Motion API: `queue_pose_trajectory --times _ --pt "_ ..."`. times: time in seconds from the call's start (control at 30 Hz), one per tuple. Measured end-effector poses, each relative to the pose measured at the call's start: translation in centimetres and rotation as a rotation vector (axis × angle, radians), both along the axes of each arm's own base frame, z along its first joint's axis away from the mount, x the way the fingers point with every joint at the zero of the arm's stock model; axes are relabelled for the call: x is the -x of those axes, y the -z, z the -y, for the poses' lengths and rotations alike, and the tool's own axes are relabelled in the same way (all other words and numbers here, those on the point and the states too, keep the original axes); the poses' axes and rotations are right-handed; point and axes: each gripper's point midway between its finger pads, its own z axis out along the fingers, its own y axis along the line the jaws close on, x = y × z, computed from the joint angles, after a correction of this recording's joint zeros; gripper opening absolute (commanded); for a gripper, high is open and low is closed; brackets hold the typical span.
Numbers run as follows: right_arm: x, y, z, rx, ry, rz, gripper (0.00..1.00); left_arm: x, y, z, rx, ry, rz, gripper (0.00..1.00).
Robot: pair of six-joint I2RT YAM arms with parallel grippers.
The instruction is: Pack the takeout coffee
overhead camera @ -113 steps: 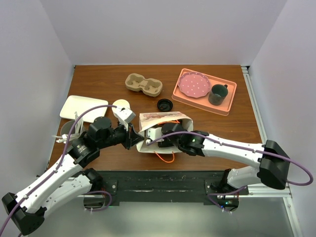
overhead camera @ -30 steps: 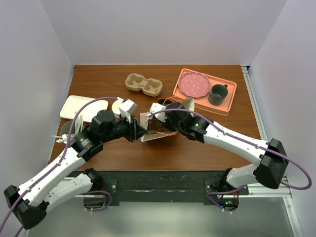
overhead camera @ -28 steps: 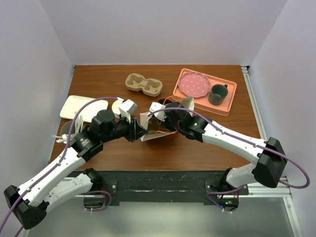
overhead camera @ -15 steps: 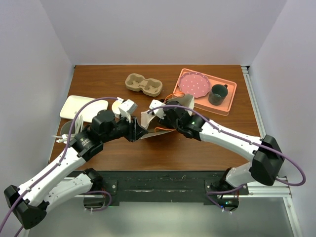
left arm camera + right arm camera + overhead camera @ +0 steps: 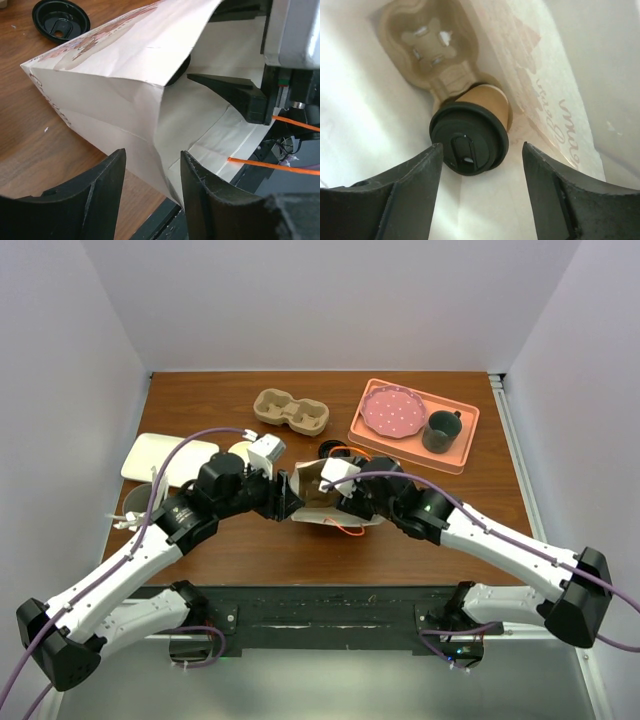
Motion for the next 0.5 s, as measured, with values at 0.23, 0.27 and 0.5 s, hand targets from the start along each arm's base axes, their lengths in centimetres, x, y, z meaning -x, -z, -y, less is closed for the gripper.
queue_pose_trajectory --times 0.23,0.27,0.5 --pt "1.3 1.6 1.0 0.032 -0.039 -0.028 0.66 0.3 -0.1 0.1 0.005 0.009 -0.003 0.52" --pt "1.4 1.7 1.1 0.037 -0.040 -0.030 0.68 0.4 -0.2 0.2 0.008 0.013 -0.002 0.51" --pt "1.5 2.3 1.2 0.055 -0.045 -0.036 0.83 0.9 -0.1 0.7 0.011 0.038 -0.012 0.25"
